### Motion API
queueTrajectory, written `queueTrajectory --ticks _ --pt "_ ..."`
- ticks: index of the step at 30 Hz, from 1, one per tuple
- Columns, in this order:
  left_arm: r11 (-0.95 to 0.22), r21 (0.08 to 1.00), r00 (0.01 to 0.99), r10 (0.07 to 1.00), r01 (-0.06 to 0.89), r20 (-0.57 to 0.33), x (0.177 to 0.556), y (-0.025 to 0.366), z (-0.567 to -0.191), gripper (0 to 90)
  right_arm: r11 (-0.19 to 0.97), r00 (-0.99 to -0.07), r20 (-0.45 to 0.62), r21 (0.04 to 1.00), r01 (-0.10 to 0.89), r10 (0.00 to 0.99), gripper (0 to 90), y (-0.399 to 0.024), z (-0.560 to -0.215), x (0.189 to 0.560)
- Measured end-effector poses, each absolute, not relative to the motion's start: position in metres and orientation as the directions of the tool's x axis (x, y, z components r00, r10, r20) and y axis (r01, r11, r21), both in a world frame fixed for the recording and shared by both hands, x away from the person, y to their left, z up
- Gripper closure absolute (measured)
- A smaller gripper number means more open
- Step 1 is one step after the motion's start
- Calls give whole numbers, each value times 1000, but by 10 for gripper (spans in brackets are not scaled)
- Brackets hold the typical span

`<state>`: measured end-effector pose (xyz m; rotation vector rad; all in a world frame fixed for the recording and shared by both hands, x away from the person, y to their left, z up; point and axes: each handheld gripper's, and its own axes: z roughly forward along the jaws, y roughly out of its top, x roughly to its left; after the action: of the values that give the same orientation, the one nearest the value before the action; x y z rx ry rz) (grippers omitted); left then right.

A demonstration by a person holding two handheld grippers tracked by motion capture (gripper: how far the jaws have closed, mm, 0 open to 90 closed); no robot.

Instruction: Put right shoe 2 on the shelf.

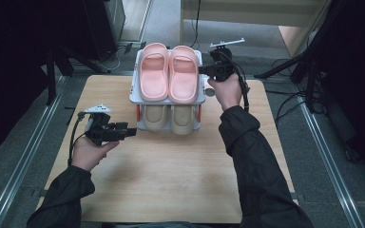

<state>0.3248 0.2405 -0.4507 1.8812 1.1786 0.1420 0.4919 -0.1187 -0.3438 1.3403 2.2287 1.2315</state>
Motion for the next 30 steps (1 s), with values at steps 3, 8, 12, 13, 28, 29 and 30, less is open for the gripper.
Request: queueTrajectory --ticks 3,8,12,13,28,29,30 --pt "-155 725 542 770 671 -336 325 240 -451 438 217 -546 185 779 589 817 900 -122 -343 488" --pt "-164 719 542 772 675 -333 324 239 -452 436 227 -560 179 783 579 809 900 -127 -342 479" --pt "-165 718 538 776 676 -328 324 240 -452 435 248 -580 166 786 566 798 900 -135 -343 468" --pt "-162 719 539 775 676 -332 324 240 -452 434 247 -580 169 786 567 797 900 -138 -343 464" --pt "-167 716 538 777 678 -328 324 240 -454 425 274 -635 152 809 520 757 875 -161 -368 407" --pt "-166 716 537 777 678 -329 325 240 -454 423 275 -640 152 812 516 753 873 -161 -372 403" --pt "-166 715 536 778 679 -327 325 240 -454 421 280 -644 148 812 513 750 868 -162 -374 400"
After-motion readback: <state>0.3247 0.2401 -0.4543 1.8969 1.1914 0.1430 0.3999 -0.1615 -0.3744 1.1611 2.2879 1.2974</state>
